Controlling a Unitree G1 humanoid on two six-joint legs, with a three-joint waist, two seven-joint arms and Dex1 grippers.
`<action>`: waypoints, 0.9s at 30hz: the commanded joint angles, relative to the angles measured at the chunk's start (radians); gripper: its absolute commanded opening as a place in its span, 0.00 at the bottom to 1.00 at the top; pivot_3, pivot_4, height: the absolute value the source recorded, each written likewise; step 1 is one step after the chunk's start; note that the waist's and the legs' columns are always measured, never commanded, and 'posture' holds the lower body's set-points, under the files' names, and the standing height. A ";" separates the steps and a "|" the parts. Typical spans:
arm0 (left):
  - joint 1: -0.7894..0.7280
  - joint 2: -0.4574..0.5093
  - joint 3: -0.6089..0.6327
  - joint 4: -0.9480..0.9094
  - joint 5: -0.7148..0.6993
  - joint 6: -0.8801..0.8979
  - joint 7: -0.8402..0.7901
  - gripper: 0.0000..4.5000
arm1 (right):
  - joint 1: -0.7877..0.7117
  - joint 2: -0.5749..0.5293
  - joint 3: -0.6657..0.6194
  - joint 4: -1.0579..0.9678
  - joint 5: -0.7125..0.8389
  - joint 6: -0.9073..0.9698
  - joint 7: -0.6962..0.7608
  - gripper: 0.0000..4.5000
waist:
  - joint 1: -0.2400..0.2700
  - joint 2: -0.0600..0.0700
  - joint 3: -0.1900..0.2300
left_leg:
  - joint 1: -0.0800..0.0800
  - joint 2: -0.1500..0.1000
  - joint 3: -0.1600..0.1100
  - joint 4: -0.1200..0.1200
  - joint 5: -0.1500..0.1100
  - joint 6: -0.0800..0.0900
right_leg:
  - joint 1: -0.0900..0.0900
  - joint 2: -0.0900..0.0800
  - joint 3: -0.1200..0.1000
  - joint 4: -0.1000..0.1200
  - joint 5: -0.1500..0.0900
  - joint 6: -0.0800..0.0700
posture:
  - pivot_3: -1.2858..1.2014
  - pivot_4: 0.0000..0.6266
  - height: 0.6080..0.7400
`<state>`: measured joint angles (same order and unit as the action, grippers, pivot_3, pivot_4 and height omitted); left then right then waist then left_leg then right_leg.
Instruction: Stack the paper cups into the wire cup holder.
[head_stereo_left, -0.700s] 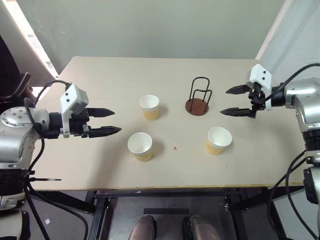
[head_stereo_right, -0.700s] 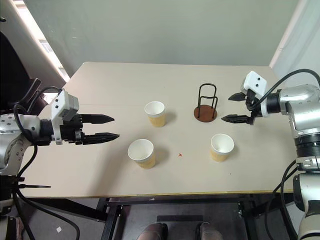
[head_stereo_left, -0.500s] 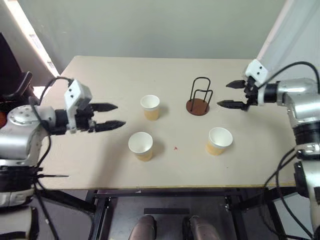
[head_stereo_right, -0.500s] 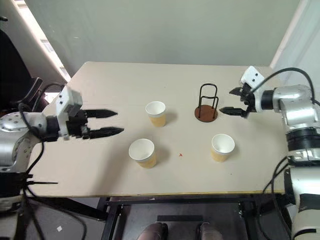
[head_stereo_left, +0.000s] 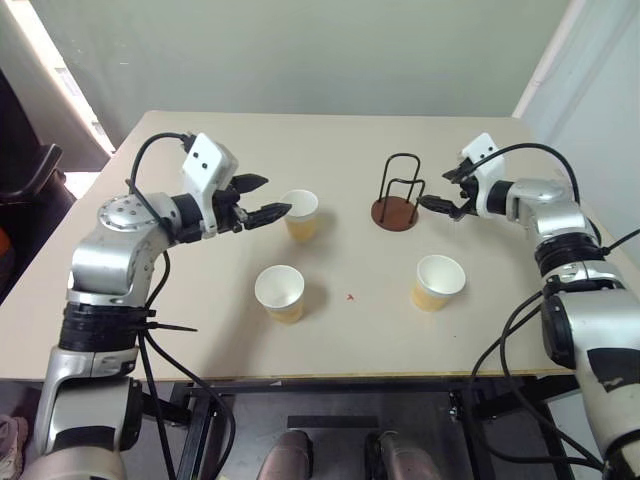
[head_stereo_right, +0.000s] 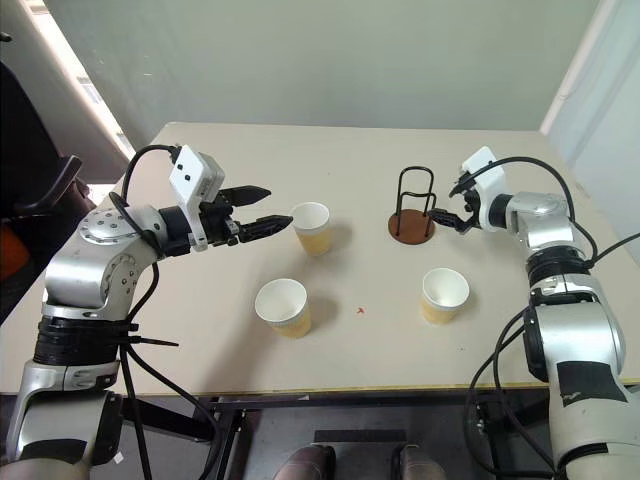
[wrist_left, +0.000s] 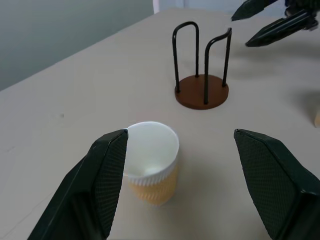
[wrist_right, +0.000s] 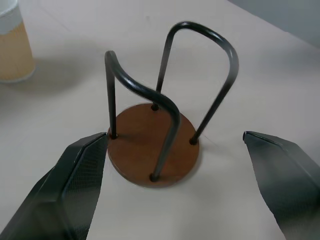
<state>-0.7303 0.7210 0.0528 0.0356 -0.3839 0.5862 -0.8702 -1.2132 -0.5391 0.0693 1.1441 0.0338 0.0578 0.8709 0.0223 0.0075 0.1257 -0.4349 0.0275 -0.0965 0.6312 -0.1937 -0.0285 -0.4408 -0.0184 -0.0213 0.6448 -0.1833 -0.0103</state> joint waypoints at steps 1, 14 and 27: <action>-0.013 0.003 0.016 -0.049 -0.007 0.007 0.007 0.80 | -0.045 0.011 -0.035 0.033 -0.005 -0.042 -0.045 1.00 | 0.000 0.000 0.000 | 0.000 0.000 0.000 0.000 0.000 0.000 | 0.000 0.000 0.000 0.000 0.000 0.000 | 0.52 0.24 1.00; 0.023 0.053 0.054 -0.122 -0.018 0.053 0.017 0.81 | -0.060 0.081 -0.085 0.115 -0.020 -0.075 -0.141 0.63 | 0.001 0.000 0.000 | 0.000 0.000 0.000 0.000 0.000 -0.001 | 0.000 0.000 -0.001 0.000 0.000 0.000 | 0.52 0.24 1.00; 0.030 0.064 0.055 -0.096 -0.008 0.021 0.008 0.81 | -0.058 0.059 -0.108 0.052 0.008 -0.069 0.004 0.01 | 0.002 0.000 0.000 | 0.000 0.001 0.000 0.000 -0.001 -0.002 | 0.000 0.000 -0.001 0.000 0.000 -0.001 | 0.52 0.24 1.00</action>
<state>-0.6960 0.7686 0.0811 -0.0554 -0.3908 0.6312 -0.8532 -1.2372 -0.4622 -0.0165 1.2560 0.0165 0.0034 0.8324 0.0239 0.0077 0.1258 -0.4352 0.0281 -0.0964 0.6314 -0.1943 -0.0301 -0.4408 -0.0184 -0.0220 0.6448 -0.1836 -0.0110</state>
